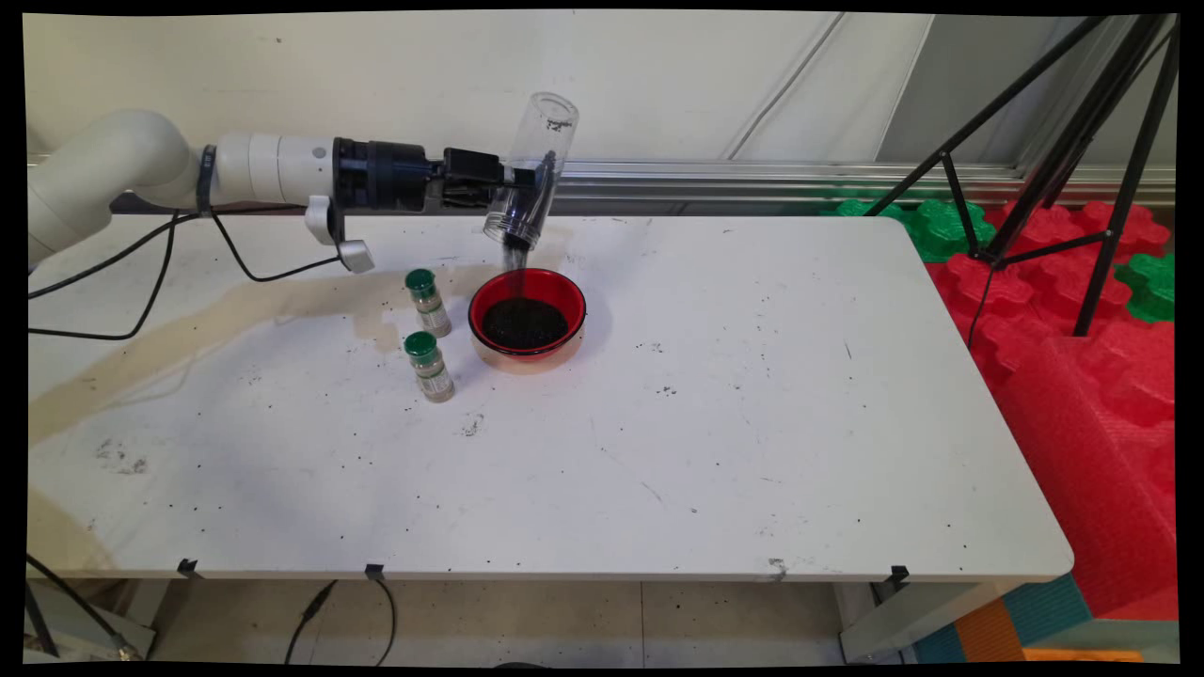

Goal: Pour the black seasoning powder in the red bowl

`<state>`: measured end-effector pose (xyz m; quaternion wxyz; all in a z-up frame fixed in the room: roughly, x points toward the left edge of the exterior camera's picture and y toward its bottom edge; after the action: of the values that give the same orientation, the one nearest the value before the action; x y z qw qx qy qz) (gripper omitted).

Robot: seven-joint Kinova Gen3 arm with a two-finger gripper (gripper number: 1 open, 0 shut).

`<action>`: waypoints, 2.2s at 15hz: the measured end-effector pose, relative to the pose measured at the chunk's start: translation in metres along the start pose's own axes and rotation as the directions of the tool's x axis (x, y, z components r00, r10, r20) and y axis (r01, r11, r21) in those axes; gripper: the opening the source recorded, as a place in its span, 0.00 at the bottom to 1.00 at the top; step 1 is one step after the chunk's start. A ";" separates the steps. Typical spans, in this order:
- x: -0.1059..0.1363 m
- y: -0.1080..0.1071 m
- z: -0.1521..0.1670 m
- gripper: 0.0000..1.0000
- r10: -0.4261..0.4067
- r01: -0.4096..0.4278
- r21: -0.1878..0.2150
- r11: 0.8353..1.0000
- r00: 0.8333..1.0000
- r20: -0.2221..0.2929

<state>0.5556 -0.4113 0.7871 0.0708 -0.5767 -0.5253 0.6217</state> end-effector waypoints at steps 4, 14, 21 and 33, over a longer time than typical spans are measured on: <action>0.000 0.000 0.000 0.00 0.009 -0.009 0.000 1.000 1.000 -0.001; 0.000 0.000 0.000 0.00 0.049 -0.049 0.003 0.999 0.999 0.001; 0.000 -0.001 0.000 0.00 0.084 -0.084 0.007 0.996 0.996 0.006; -0.001 -0.002 0.001 0.00 0.180 -0.181 0.015 0.983 0.984 0.011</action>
<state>0.5538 -0.4113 0.7892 0.0163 -0.6183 -0.4661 0.6327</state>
